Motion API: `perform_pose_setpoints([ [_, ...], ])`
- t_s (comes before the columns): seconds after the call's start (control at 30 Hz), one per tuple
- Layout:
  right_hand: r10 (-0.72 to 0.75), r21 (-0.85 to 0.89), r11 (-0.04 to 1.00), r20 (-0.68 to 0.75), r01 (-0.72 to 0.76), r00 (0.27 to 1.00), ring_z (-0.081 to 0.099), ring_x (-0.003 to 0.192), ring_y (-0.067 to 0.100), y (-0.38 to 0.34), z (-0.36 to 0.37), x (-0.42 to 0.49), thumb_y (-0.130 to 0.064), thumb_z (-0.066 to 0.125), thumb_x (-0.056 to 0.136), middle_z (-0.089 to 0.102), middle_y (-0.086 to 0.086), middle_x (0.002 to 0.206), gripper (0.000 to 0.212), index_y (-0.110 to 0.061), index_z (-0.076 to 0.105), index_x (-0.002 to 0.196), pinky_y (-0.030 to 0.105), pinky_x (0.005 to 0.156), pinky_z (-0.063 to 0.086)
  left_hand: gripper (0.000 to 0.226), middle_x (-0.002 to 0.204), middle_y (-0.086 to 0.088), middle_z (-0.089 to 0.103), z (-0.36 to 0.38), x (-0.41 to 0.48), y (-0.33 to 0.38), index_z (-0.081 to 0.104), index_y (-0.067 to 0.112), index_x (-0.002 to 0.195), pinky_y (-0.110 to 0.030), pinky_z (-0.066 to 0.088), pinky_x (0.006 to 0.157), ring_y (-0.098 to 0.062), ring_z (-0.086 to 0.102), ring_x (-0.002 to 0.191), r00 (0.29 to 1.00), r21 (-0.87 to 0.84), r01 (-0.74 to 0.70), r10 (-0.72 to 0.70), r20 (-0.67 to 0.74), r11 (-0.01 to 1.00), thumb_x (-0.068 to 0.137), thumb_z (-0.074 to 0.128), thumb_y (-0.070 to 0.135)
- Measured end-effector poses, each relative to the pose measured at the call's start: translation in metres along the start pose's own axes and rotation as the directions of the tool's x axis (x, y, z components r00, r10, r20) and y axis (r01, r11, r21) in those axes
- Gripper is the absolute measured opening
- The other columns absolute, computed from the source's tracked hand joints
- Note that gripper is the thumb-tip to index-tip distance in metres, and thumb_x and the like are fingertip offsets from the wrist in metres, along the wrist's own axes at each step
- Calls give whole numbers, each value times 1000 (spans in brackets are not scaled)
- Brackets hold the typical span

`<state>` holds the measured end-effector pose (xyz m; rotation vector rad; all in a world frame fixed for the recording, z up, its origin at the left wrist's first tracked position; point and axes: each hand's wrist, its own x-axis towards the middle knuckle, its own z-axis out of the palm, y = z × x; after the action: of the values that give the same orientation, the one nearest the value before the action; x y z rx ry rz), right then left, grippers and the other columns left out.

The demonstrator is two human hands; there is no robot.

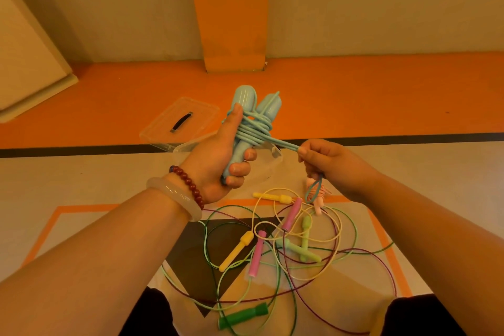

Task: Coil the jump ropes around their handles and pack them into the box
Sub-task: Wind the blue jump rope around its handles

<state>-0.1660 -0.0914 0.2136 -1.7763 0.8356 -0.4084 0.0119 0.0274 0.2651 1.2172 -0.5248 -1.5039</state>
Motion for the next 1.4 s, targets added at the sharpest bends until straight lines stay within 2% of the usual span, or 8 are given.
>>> perform_pose_setpoints([
  [0.27,-34,-68,997,-118,26,992,31,48,2,3,2,4,-33,59,93,40,-15,45,23,-24,66,73,26,54,28,54,50,3,41,5,2,-10,57,22,92,-9,20,33,-3,28,27,991,66,88,-94,94,994,65,49,67],
  [0.43,10,-17,1000,12,-10,1000,43,55,4,4,-13,5,-28,63,87,49,-11,53,19,-20,66,71,18,57,36,49,48,2,39,2,-1,-6,60,20,88,-7,21,30,-3,27,25,971,128,119,-142,194,985,68,46,62],
  [0.57,42,35,998,61,-44,997,51,64,7,12,-29,6,-36,62,77,56,-9,60,19,-18,67,73,26,72,40,50,45,2,39,-7,-3,-1,70,22,65,-7,22,29,-3,28,22,955,163,108,-148,256,981,71,41,62],
  [0.73,44,-32,998,-54,-46,998,39,63,14,14,-35,5,-49,63,70,49,-4,59,28,-21,61,62,31,62,31,61,35,4,44,-17,-4,6,66,18,51,-9,28,27,-1,35,22,872,226,150,-237,428,963,63,42,72],
  [0.87,88,163,983,-22,-83,996,37,61,15,15,-37,4,-43,61,73,45,-2,59,26,-19,61,62,28,62,34,60,50,11,58,-22,-1,7,76,26,76,-9,38,34,3,48,33,703,249,184,-304,643,951,75,43,76],
  [1.03,131,121,985,-44,-124,990,20,50,13,9,-32,4,-56,55,74,29,-6,49,46,-16,38,58,29,51,21,54,50,6,53,-19,1,-1,75,26,84,-10,35,31,0,42,29,684,382,212,-416,600,900,59,72,73],
  [1.23,174,-156,969,-109,-190,979,26,47,17,3,-29,6,-50,62,86,31,-5,42,58,-17,37,47,33,56,26,40,51,4,56,7,1,-18,69,25,70,-17,37,33,-5,46,32,673,761,41,-581,458,647,73,62,64],
  [1.4,197,-225,941,-243,-253,950,30,50,17,-11,-19,9,-58,63,82,33,2,50,56,-15,43,52,32,55,27,50,66,-12,58,19,11,-44,63,13,91,-21,43,39,-15,48,39,829,939,6,-527,187,344,85,55,62],
])
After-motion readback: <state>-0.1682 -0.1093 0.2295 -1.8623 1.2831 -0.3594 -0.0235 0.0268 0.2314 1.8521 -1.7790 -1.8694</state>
